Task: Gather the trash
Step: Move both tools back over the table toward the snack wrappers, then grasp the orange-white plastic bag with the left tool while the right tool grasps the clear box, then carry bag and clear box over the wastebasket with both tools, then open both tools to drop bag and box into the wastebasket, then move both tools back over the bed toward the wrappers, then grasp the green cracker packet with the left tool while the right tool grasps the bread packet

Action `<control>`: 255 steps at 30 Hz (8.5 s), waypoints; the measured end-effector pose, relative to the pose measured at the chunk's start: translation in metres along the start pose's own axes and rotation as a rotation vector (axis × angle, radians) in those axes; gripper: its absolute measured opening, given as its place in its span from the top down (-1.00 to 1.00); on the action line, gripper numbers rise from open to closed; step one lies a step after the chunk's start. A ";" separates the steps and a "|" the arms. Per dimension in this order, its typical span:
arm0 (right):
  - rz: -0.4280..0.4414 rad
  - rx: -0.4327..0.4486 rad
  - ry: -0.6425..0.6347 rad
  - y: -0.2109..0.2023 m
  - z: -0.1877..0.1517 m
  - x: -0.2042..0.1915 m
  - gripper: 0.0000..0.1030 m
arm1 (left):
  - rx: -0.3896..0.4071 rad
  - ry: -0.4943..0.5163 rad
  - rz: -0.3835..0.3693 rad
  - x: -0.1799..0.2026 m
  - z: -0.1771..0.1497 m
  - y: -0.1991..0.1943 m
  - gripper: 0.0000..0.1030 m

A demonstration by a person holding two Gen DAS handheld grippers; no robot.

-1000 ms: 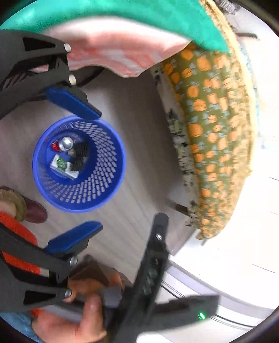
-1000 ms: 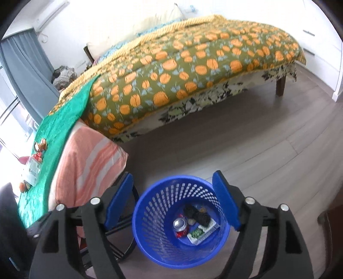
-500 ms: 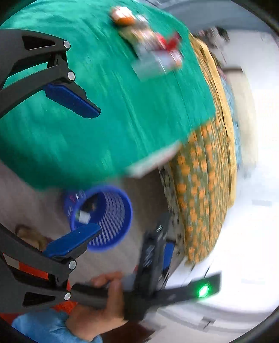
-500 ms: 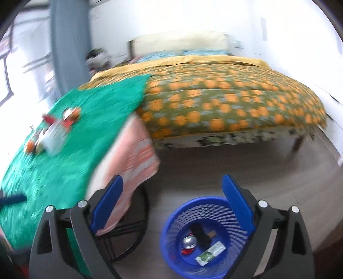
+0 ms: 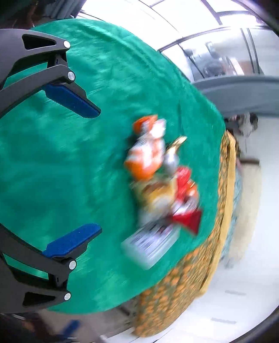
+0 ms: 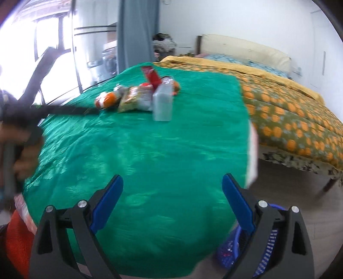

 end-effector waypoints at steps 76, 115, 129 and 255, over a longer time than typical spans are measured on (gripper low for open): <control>0.101 -0.231 0.275 0.078 0.047 0.001 0.34 | -0.107 0.083 -0.163 -0.040 -0.052 0.004 -0.46; -0.080 -0.307 0.174 0.065 0.039 0.033 -0.21 | -0.143 0.047 -0.186 -0.040 -0.046 -0.012 0.18; -0.026 -0.215 0.300 0.002 0.020 0.074 -0.22 | -0.145 0.085 -0.378 0.068 -0.043 -0.049 0.18; -0.007 -0.187 -0.053 0.149 0.065 -0.080 -0.71 | -0.120 0.084 -0.087 -0.080 -0.038 0.028 -0.60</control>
Point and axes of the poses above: each gripper's, at about its wrist camera, not at the fingertips, and y roughly the way its jaws point, x to its right, z to its top, the point moved 7 cm from there along y, roughly the way its jaws point, and after that the axes turned 14 degrees about x, right-handed, at the moved point
